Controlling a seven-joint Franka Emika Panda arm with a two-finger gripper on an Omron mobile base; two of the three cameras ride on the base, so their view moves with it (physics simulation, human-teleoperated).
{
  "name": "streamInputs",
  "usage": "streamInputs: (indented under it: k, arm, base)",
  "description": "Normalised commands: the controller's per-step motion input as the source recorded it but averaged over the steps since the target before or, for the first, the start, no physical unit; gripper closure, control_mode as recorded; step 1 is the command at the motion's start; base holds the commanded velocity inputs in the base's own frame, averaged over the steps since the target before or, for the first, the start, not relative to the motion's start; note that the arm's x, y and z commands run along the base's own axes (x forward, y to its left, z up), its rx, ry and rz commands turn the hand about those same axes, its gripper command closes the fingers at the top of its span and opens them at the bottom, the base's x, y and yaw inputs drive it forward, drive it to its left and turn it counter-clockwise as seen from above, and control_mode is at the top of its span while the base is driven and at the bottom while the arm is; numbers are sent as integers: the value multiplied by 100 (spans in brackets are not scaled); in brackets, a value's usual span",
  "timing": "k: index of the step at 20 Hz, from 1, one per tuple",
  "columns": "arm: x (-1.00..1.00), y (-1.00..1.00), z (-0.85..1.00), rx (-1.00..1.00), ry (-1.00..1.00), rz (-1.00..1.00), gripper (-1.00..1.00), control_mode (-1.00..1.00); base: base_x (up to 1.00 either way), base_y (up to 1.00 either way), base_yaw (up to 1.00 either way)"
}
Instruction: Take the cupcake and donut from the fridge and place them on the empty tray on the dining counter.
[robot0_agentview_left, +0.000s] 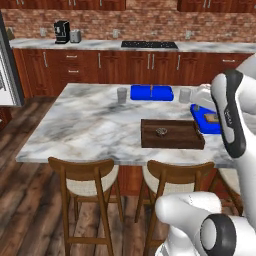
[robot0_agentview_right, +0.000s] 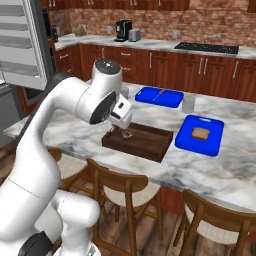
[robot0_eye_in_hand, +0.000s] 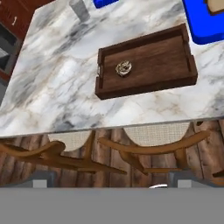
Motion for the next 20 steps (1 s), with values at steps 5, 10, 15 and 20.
streamInputs:
  k: [5, 10, 15, 20]
  arm:
    - [-100, 64, 12, -38, -17, -1, -100, -100]
    - [-100, 26, 66, -19, -3, 6, -100, -100]
    - [-100, 4, 93, -1, 0, 10, -100, -100]
    - [-96, 41, 31, 0, 0, 3, -100, -100]
  base:
    - [0, 0, 0]
    - [0, 0, 0]
    - [0, 0, 0]
    - [0, 0, 0]
